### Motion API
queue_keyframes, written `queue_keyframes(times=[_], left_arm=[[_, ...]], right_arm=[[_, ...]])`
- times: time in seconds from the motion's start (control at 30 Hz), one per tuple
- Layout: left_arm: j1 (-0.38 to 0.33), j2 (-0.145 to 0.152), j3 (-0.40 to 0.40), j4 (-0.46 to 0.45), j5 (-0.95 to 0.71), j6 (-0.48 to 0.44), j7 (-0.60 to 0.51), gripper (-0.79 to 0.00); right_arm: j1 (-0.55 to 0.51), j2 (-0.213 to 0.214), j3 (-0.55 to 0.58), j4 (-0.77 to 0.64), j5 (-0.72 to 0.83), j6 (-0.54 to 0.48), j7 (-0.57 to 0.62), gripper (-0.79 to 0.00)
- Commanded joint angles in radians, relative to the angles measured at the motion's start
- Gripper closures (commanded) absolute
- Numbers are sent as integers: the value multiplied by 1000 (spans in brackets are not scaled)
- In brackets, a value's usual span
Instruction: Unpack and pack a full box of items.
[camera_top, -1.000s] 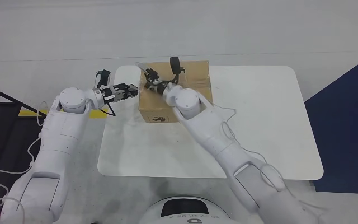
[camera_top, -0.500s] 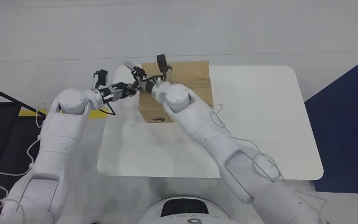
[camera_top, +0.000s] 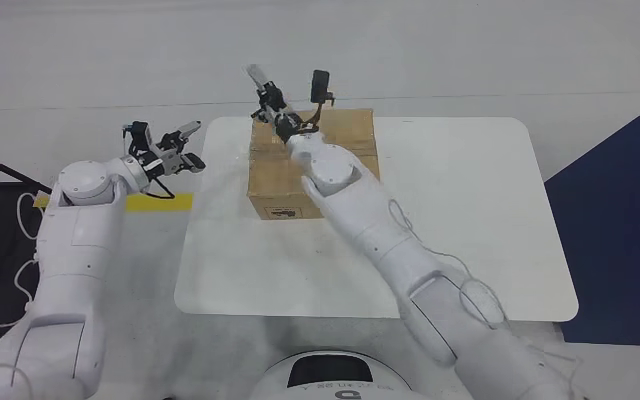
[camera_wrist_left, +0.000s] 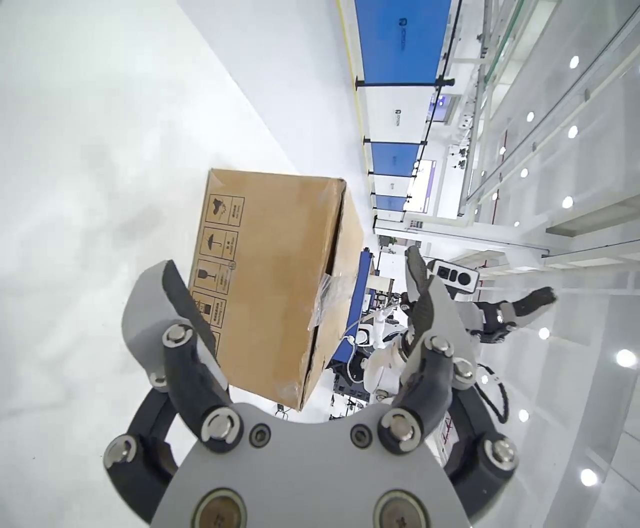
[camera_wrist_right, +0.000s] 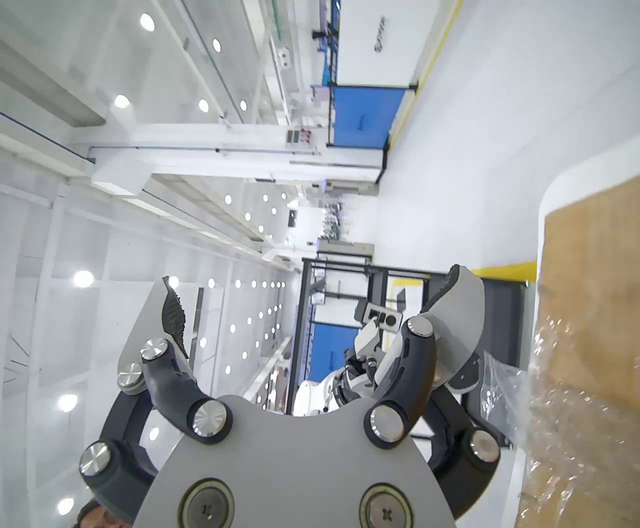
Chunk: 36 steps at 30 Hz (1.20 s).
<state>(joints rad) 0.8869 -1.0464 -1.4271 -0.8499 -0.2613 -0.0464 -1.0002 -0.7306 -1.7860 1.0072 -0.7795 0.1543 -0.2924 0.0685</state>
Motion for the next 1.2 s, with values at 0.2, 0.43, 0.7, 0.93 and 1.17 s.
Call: queue_keyframes(times=[0.2, 0.43, 0.7, 0.93, 1.17], left_arm=[[-1, 3, -6, 3, 5, -1, -4, -785], [-1, 3, -6, 3, 5, -1, -4, -785], [-1, 3, -6, 3, 5, -1, -4, -785], [-1, 3, -6, 3, 5, -1, -4, -785], [-1, 3, -6, 3, 5, -1, -4, -785]], right_arm=[[-350, 78, 177, -438, -202, 58, -219, -785], [-647, 123, 329, -843, -346, 163, -260, -785], [-711, 152, 506, -884, -295, 206, -183, -785], [-666, 166, 577, -801, -273, 194, -111, -784], [-668, 165, 574, -806, -274, 195, -118, -785]])
